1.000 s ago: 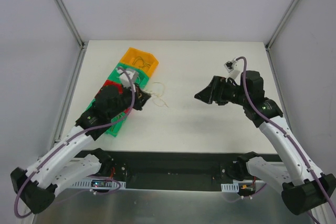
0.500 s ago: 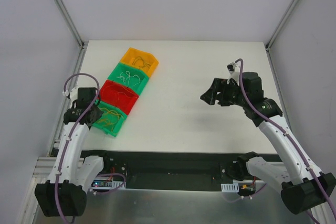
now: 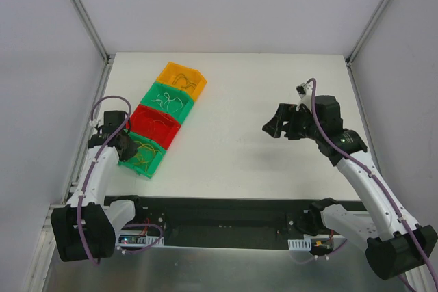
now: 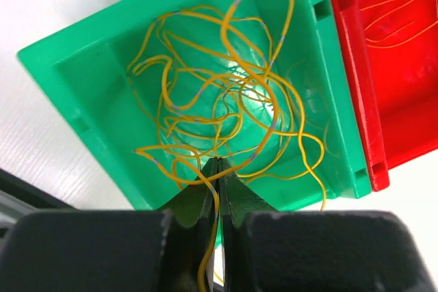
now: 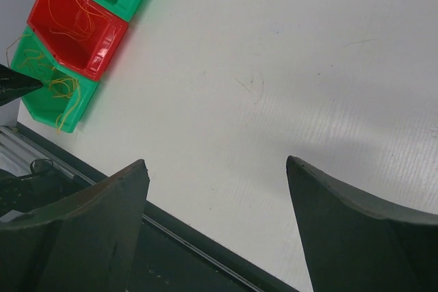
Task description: Untangle the cables
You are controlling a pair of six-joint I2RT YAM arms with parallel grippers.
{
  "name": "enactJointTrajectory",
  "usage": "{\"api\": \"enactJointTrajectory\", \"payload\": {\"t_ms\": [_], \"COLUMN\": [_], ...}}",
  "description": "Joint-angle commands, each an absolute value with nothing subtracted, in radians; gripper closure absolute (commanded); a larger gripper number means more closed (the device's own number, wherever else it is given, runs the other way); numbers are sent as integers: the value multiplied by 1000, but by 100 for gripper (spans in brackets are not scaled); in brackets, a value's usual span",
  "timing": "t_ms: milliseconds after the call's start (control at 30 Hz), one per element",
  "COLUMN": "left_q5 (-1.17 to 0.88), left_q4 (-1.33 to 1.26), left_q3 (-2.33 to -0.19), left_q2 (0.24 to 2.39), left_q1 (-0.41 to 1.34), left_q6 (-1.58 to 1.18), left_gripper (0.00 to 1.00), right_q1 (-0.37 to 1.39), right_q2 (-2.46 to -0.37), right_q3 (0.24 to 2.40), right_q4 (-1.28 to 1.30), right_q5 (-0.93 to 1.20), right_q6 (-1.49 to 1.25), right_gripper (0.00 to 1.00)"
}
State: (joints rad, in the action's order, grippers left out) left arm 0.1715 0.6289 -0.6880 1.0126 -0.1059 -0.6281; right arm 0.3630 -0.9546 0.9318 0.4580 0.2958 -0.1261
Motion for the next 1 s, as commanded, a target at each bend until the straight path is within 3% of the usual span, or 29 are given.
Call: {"api": "enactJointTrajectory", "payload": {"t_ms": [0,33,200,400,533,733,967], "left_q5": [91,74,54,49,-50,-259,-611], "left_q4": [557,554,560,633,646,640,497], "left_q3": [-692,-696,-713,-745,-793,-879,-907], "left_q2": [1032,1038,1031,875,789,701,696], "left_q1": [-107,-109,-109,-109,-107,-109,-104], "left_q6": [-551,-545,-537,-546,-485,-321,-343], "left_gripper": [100,98,50,13,4,1,2], "right_q1": [356,357,354,353,351,350,351], "right_q2": [-945,-948,-957,-966,-977,-966,-870], "right_q3": [913,910,900,907,914,899,868], "right_q4": [433,431,426,426,428,436,462], "right_q5": [279,276,282,287,295,287,181], "right_q6": [-115,-114,-114,-110,-106,-66,-28], "right_gripper": [16,16,16,16,16,16,13]}}
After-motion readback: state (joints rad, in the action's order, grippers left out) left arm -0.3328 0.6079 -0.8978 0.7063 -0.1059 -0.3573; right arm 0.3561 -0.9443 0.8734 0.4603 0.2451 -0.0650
